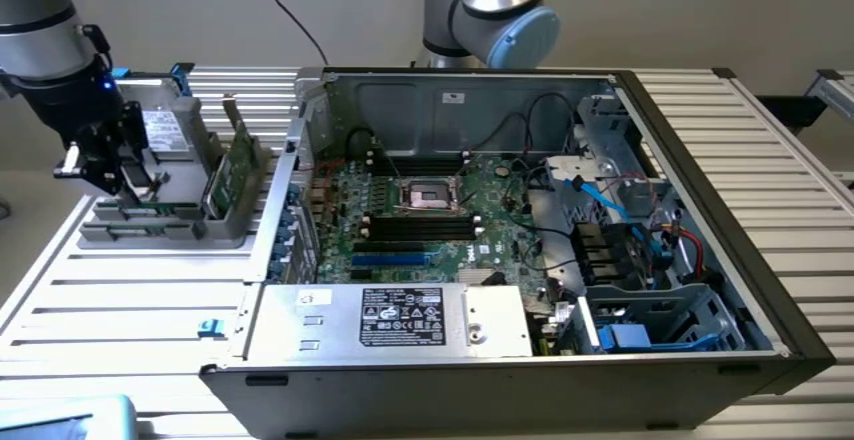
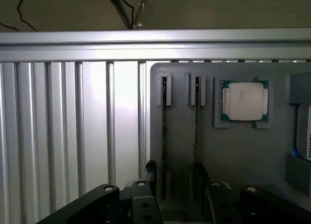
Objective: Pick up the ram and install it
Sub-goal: 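Pick up the ram and move it above insertion slot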
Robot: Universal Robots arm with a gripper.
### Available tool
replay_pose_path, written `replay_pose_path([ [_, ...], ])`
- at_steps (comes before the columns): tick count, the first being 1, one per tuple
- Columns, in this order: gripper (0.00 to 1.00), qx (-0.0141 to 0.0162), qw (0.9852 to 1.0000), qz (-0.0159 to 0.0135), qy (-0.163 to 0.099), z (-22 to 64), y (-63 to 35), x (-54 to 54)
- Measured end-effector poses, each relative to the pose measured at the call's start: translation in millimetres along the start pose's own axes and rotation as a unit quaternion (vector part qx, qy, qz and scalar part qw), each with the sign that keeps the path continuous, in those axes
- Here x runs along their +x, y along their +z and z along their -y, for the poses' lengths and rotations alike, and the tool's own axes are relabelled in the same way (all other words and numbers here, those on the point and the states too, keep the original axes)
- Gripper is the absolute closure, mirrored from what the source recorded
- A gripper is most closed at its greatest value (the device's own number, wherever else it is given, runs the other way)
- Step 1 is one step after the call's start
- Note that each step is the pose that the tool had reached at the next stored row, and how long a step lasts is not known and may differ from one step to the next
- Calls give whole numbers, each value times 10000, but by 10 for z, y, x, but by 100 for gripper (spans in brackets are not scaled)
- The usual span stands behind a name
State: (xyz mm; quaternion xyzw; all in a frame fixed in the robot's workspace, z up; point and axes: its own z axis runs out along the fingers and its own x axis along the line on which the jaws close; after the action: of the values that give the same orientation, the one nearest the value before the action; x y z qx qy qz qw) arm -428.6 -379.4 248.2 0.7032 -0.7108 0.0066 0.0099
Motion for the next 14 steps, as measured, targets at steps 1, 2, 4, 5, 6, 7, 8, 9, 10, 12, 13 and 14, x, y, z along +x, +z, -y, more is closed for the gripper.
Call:
replay_pose_path([
  [1,57,2,10000,0,0,0,18,13],
  [2,57,4,10000,0,0,0,38,34],
  [4,57,5,10000,0,0,5,75,68],
  [5,57,6,10000,0,0,11,94,78],
  [6,57,6,10000,0,0,22,112,84],
  [7,57,6,10000,0,0,32,129,87],
  [8,57,6,10000,0,0,39,148,87],
  [9,57,6,10000,0,0,40,167,87],
  [10,57,6,10000,0,1,40,183,86],
  [12,57,6,10000,0,0,40,220,86],
  [13,57,6,10000,0,0,40,238,85],
  [14,57,6,10000,0,0,40,256,85],
])
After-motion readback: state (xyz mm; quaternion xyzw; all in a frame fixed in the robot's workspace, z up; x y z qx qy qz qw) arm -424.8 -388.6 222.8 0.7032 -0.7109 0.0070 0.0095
